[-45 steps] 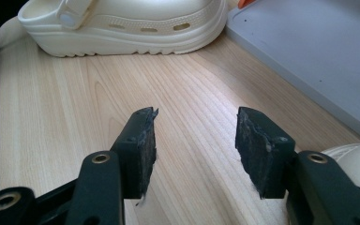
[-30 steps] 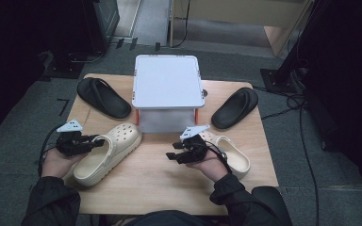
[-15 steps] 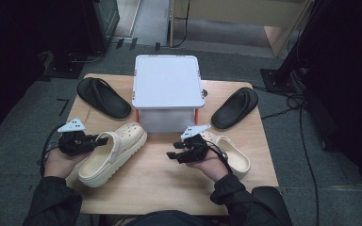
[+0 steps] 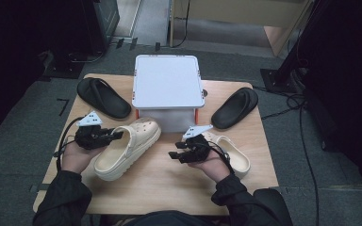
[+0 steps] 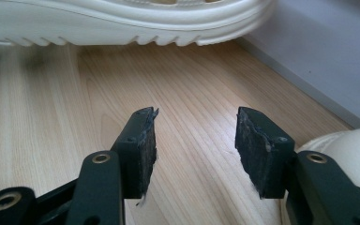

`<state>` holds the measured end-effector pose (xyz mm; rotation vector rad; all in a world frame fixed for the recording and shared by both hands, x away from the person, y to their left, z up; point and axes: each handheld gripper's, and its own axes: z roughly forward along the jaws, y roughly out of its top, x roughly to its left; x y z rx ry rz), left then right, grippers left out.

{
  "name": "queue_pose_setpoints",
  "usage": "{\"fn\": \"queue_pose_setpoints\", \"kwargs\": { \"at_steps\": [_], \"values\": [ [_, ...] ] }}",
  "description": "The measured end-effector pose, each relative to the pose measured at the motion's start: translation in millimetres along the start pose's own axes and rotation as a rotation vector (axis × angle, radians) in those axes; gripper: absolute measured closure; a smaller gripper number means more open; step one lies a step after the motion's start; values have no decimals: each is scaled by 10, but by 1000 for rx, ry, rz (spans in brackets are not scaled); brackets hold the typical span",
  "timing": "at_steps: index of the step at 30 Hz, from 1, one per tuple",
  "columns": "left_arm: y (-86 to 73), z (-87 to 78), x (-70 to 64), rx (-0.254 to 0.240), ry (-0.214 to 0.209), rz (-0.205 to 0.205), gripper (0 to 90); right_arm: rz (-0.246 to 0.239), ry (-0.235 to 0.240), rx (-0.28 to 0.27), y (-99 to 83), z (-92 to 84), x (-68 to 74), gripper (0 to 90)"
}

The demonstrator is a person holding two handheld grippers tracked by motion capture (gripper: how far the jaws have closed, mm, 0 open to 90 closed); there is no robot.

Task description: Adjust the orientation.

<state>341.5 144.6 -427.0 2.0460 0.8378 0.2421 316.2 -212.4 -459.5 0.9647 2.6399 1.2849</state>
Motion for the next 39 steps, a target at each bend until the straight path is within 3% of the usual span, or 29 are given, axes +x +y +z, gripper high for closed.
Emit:
{"fn": "queue_pose_setpoints", "kwargs": {
  "at_steps": [9, 14, 17, 31, 34, 39],
  "values": [
    [146, 219, -26, 3, 26, 15, 759, 8, -19, -17, 4, -26, -9, 487],
    [175, 338, 1, -10, 58, -14, 756, 12, -37, -21, 6, -27, -17, 488],
    [152, 440, -7, 29, 73, -13, 749, 0, -45, -25, 15, -21, -20, 489],
    [84, 520, -134, 76, -16, -42, 652, -9, -47, -46, 61, 25, 47, 518],
    [74, 496, -99, 74, -55, -78, 624, -15, -43, -45, 54, 21, 67, 523],
    [40, 380, -74, 60, -86, -76, 581, -16, -38, -48, 59, 28, 91, 546]
  ]
}}
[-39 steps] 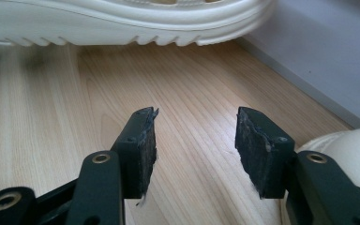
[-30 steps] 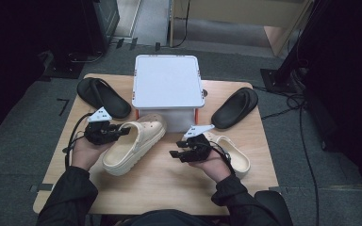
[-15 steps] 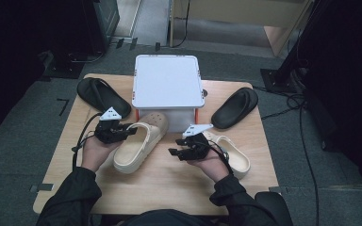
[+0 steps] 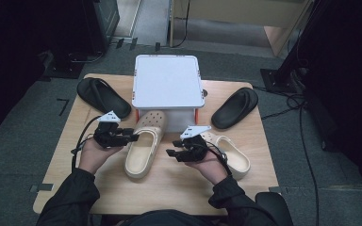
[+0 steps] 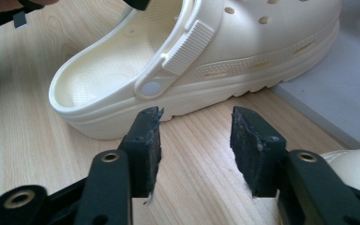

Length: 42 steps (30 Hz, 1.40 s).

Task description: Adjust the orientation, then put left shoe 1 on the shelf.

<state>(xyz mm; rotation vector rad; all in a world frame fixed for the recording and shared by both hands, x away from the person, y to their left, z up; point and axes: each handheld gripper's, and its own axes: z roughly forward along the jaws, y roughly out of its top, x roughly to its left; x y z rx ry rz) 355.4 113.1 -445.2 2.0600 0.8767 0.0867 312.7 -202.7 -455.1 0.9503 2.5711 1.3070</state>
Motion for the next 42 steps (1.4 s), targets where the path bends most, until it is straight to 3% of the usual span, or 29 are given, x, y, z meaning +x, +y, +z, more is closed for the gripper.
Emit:
{"fn": "queue_pose_setpoints", "kwargs": {
  "at_steps": [6, 7, 11, 15, 21, 27, 36, 38, 42],
  "values": [
    [-98, -216, 14, -22, -7, 3, 603, 12, 8, 2, 1, 8, 15, 583],
    [-144, -291, 49, -33, -1, -11, 647, 11, 16, 3, -3, 7, 25, 594],
    [-223, -333, 111, -31, 14, -30, 717, 5, 23, 6, -9, 3, 45, 598],
    [-337, -241, 209, 20, 13, -50, 732, -5, 27, 5, -22, -2, 58, 595],
    [-389, -112, 230, 51, -11, -36, 731, 1, 28, -5, -35, -13, 50, 592],
    [-409, 2, 200, 111, -15, -7, 741, 1, 33, -9, -56, -16, 52, 595],
    [-392, 63, 173, 110, -44, -39, 748, -39, 81, 1, -65, 93, 203, 573],
    [-392, 64, 171, 110, -43, -41, 746, -32, 55, -18, -62, 125, 202, 529],
    [-387, 71, 164, 112, -45, -44, 749, 27, 56, -70, -14, 171, 179, 493]
  ]
}}
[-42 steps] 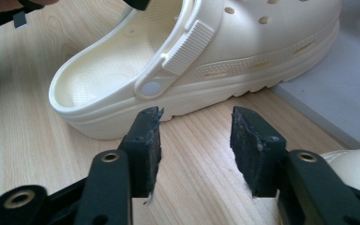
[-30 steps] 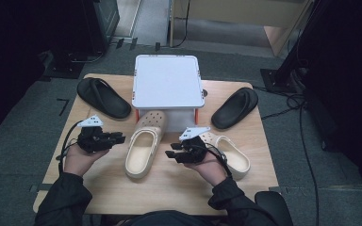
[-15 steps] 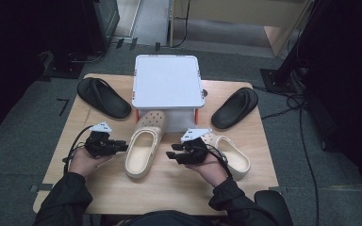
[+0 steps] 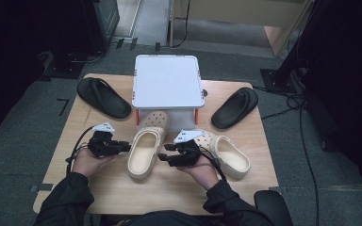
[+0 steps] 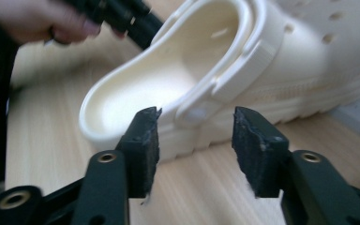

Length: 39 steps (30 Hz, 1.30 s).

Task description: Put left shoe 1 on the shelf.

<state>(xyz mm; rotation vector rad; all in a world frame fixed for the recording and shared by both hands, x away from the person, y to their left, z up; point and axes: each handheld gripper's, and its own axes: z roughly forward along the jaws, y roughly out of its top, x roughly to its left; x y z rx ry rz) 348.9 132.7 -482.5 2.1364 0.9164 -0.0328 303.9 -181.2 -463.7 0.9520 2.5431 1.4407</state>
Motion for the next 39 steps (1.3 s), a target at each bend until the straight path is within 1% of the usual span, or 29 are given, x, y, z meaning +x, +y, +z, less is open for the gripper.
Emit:
{"fn": "queue_pose_setpoints", "kwargs": {
  "at_steps": [2, 4, 7, 9, 10, 11, 12, 13, 14, 16, 17, 19, 20, 21, 22, 23, 24, 26, 27, 28, 29, 32, 35, 36, 37, 38, 39],
  "values": [
    [7, 13, -9, -3, -1, -1, 749, 25, 10, -8, 25, 58, 0, 470],
    [15, 22, -16, 5, -1, 4, 750, 22, 3, 8, 39, 121, 6, 456],
    [17, 21, -20, 5, -1, 0, 761, 14, -30, 18, 44, 176, 9, 453],
    [17, 27, -21, 3, -9, -6, 761, 16, -46, 22, 49, 182, -6, 459],
    [22, 39, -28, 5, -14, -5, 761, 16, -46, 22, 49, 182, -6, 459],
    [33, 59, -51, 14, -19, -2, 765, 16, -66, 11, 54, 186, -34, 471],
    [39, 74, -67, 14, -22, -4, 758, 20, -73, 16, 58, 183, -44, 476],
    [39, 74, -67, 14, -22, -4, 755, 20, -73, 16, 58, 183, -44, 476],
    [62, 93, -97, 5, -13, -4, 747, 38, -69, 13, 67, 194, -83, 481],
    [78, 99, -105, -2, -8, -1, 752, 36, -74, 13, 68, 195, -87, 481],
    [88, 115, -102, -6, -20, -19, 754, 21, -85, 12, 74, 192, -88, 487],
    [90, 126, -106, -5, -25, -18, 757, 13, -89, 11, 78, 189, -95, 492],
    [96, 143, -128, -2, -32, -10, 757, 7, -99, 10, 97, 174, -137, 523],
    [96, 143, -128, -2, -32, -10, 752, 7, -99, 10, 97, 174, -137, 523],
    [107, 173, -152, 3, -43, -2, 739, 9, -119, 8, 115, 158, -187, 549],
    [107, 173, -152, 3, -43, -2, 729, 9, -119, 8, 115, 158, -187, 549],
    [122, 187, -163, 5, -37, 3, 721, 15, -128, 9, 122, 145, -225, 550],
    [127, 181, -149, 5, -37, 2, 704, 22, -123, 6, 119, 136, -240, 547],
    [133, 153, -116, -18, -41, -20, 702, 27, -117, 4, 115, 118, -245, 522],
    [133, 153, -116, -18, -41, -20, 701, 27, -117, 4, 115, 118, -245, 522],
    [139, 107, -73, -45, -42, -38, 700, 18, -113, 0, 112, 97, -230, 513],
    [156, 68, -42, -51, -38, -48, 700, 17, -103, -2, 110, 44, -199, 518],
    [177, 30, -14, -72, -46, -57, 711, 4, -89, -7, 105, -23, -153, 536],
    [177, 30, -14, -72, -46, -57, 714, 4, -89, -7, 105, -23, -153, 536],
    [206, -9, 2, -80, -43, -43, 717, -6, -76, -10, 101, -82, -107, 555],
    [206, -9, 2, -80, -43, -43, 717, -6, -76, -10, 101, -82, -107, 555],
    [246, -46, 33, -97, -49, -49, 717, -22, -60, -8, 102, -126, -69, 576]
  ]
}}
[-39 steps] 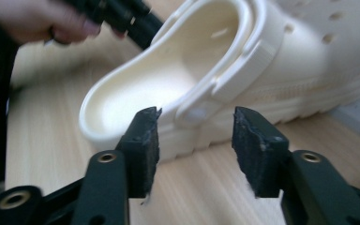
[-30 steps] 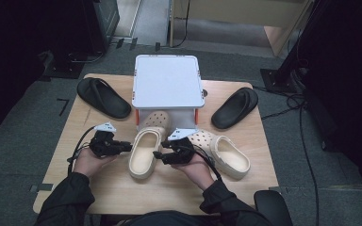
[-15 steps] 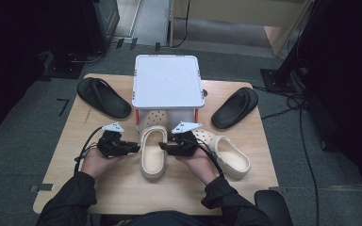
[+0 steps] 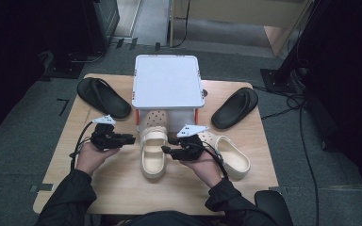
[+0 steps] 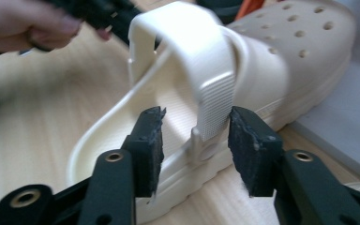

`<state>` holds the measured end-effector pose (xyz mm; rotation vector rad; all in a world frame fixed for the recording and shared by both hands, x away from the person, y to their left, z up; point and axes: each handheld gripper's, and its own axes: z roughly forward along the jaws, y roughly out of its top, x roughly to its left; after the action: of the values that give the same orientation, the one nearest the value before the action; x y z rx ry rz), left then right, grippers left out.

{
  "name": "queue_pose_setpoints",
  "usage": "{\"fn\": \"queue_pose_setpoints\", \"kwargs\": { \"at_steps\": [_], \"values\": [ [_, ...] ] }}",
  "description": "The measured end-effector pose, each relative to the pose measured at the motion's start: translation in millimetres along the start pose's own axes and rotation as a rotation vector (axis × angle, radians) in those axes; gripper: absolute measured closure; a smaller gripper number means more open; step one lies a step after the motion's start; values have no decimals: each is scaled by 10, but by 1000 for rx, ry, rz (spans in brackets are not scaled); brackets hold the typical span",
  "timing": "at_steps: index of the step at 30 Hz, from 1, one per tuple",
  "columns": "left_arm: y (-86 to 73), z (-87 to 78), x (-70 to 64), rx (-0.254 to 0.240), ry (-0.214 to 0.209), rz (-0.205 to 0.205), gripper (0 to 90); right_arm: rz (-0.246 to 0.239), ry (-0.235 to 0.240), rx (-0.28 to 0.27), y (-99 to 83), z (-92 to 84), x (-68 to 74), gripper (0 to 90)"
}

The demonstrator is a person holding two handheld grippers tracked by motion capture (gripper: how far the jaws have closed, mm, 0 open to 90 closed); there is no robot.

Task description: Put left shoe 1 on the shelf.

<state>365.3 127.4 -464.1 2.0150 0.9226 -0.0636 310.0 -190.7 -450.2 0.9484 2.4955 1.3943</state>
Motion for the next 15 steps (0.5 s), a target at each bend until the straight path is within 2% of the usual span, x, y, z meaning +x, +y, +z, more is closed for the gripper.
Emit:
{"fn": "queue_pose_setpoints", "kwargs": {
  "at_steps": [3, 4, 8, 15],
  "values": [
    [43, -20, 14, 5, 1, 7, 717, -13, 17, 10, -7, -35, 34, 598],
    [99, -40, 18, -1, 1, 8, 717, -19, 39, 14, -26, -58, 53, 604],
    [169, -70, 22, -17, 2, 11, 715, -17, 42, 24, -79, -69, 51, 605],
    [346, -177, -2, -35, 12, 48, 719, -28, 42, 20, -75, -135, 88, 625]
  ]
}}
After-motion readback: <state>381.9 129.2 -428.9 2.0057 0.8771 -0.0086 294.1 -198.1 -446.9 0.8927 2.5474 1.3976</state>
